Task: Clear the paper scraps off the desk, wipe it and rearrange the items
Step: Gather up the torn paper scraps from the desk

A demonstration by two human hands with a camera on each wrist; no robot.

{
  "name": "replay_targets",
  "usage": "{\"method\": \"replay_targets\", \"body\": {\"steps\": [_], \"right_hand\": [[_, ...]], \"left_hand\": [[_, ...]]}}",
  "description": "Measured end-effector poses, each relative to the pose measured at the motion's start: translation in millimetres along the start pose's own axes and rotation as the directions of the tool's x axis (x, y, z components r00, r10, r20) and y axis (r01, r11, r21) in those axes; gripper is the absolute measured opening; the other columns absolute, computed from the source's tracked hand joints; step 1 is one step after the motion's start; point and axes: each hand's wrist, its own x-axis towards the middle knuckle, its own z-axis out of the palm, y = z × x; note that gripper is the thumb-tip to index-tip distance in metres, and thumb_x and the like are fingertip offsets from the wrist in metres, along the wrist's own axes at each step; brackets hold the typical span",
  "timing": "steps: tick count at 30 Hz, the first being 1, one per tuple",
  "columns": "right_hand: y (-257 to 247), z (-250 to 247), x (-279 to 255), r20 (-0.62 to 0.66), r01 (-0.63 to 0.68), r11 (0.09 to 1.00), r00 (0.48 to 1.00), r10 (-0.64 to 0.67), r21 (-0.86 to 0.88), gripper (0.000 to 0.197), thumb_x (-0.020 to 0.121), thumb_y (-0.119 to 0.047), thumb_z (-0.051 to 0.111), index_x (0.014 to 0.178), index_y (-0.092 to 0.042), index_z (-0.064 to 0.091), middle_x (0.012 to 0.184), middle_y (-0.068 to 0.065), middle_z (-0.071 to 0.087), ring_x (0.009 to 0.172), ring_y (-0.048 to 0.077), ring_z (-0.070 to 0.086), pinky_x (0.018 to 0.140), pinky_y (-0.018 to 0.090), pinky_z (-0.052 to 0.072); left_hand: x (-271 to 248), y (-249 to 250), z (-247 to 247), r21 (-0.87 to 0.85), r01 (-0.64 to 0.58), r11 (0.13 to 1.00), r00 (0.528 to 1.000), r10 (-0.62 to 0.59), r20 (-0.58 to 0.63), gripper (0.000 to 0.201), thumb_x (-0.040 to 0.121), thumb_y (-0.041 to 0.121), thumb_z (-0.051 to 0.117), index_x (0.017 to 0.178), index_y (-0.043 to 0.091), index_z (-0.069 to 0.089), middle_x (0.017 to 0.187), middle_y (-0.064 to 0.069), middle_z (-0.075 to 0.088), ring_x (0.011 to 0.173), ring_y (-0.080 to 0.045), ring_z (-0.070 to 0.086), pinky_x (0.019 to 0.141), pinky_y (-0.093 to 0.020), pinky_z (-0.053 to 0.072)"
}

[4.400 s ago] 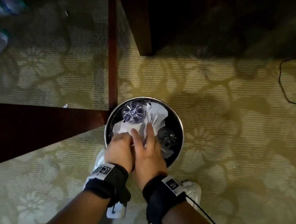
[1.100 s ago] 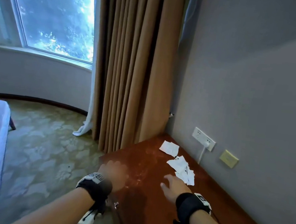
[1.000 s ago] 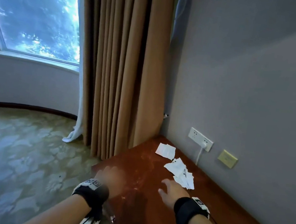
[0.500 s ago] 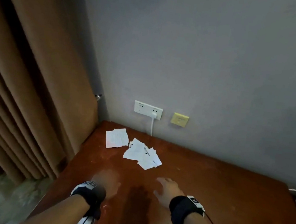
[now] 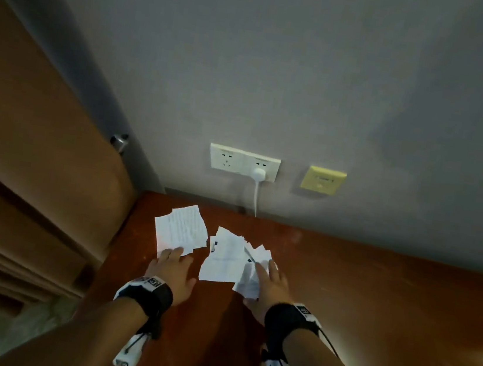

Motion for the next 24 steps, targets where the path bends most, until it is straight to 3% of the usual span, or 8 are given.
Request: {"method": "replay_targets", "body": {"steps": [3, 6, 9, 11, 14, 18, 21, 24], "right_hand": [[-20, 18, 39, -0.014, -0.038, 0.996, 0.999, 0.039, 0.082, 0.097, 0.086, -0.046, 0.065, 0.152, -0.043, -0.006, 0.161, -0.003, -0.021, 0.149, 0.03, -0.014, 0.12, 0.052, 0.009], [-28, 32, 49, -0.009, -0.08, 0.997, 0.997, 0.08, 0.001, 0.085, 0.092, -0.053, 0.052, 0.155, -0.034, -0.002, 0.161, 0.002, -0.02, 0.147, 0.032, -0.02, 0.12, 0.048, 0.001], [-29, 43, 41, -0.031, -0.07, 0.997, 0.997, 0.069, -0.035, 0.073, 0.099, -0.044, 0.043, 0.155, -0.033, -0.003, 0.161, 0.001, -0.02, 0.147, 0.029, -0.022, 0.12, 0.047, -0.003], [-28, 43, 37, -0.039, -0.048, 0.998, 0.998, 0.047, -0.028, 0.069, 0.1, -0.036, 0.044, 0.155, -0.033, 0.003, 0.163, -0.002, -0.012, 0.149, 0.026, -0.016, 0.121, 0.046, 0.001], [-24, 40, 28, -0.023, -0.025, 1.0, 0.999, 0.025, -0.013, 0.059, 0.1, -0.025, 0.049, 0.151, -0.035, 0.022, 0.163, -0.008, 0.006, 0.151, 0.021, 0.001, 0.121, 0.045, 0.018], [-20, 38, 7, -0.109, -0.008, 1.0, 0.994, 0.007, -0.01, 0.051, 0.097, -0.02, 0.054, 0.142, -0.039, 0.039, 0.15, -0.013, 0.039, 0.137, 0.015, 0.035, 0.108, 0.036, 0.041], [-16, 39, -10, -0.15, 0.0, 0.999, 0.989, -0.007, -0.047, 0.051, 0.096, -0.011, 0.051, 0.139, -0.038, 0.046, 0.134, -0.01, 0.055, 0.116, 0.015, 0.049, 0.094, 0.026, 0.046], [-16, 46, -19, -0.142, -0.039, 0.998, 0.989, 0.033, -0.041, 0.052, 0.096, -0.007, 0.049, 0.138, -0.037, 0.05, 0.126, -0.006, 0.06, 0.113, 0.018, 0.053, 0.092, 0.025, 0.046]], "left_hand": [[49, 0, -2, 0.038, -0.02, 0.999, 0.998, 0.022, -0.061, 0.068, 0.092, 0.06, 0.048, 0.15, 0.03, 0.028, 0.165, -0.003, 0.005, 0.151, -0.031, 0.005, 0.12, -0.052, 0.018], [82, 0, 2, 0.007, -0.017, 1.0, 0.999, 0.018, -0.031, 0.089, 0.084, 0.074, 0.046, 0.155, 0.035, 0.009, 0.165, -0.003, -0.011, 0.151, -0.034, -0.007, 0.119, -0.056, 0.013], [93, 4, 9, 0.018, -0.008, 1.0, 0.999, 0.007, 0.048, 0.108, 0.071, 0.088, 0.044, 0.154, 0.039, -0.005, 0.164, -0.005, -0.015, 0.149, -0.041, -0.009, 0.117, -0.059, 0.015], [91, 9, 12, 0.065, -0.042, 0.997, 0.998, 0.039, 0.047, 0.112, 0.07, 0.09, 0.044, 0.153, 0.04, -0.013, 0.164, -0.006, -0.012, 0.149, -0.043, -0.006, 0.116, -0.059, 0.017], [79, 17, 14, 0.091, -0.163, 0.982, 0.987, 0.163, 0.002, 0.103, 0.083, 0.074, 0.051, 0.151, 0.039, -0.017, 0.165, -0.004, -0.001, 0.15, -0.039, 0.005, 0.116, -0.054, 0.024], [66, 23, 14, 0.107, -0.325, 0.94, 0.946, 0.322, 0.05, 0.076, 0.096, 0.039, 0.055, 0.154, 0.036, 0.006, 0.161, 0.003, 0.018, 0.145, -0.028, 0.02, 0.11, -0.047, 0.034], [55, 28, 21, 0.101, -0.373, 0.922, 0.927, 0.368, 0.067, 0.075, 0.094, 0.019, 0.059, 0.153, 0.035, 0.015, 0.155, 0.004, 0.027, 0.14, -0.025, 0.028, 0.105, -0.042, 0.043], [37, 33, 30, 0.107, -0.413, 0.904, 0.911, 0.408, 0.068, 0.079, 0.087, 0.007, 0.063, 0.15, 0.032, 0.022, 0.148, 0.002, 0.036, 0.134, -0.024, 0.038, 0.098, -0.036, 0.048]]}}
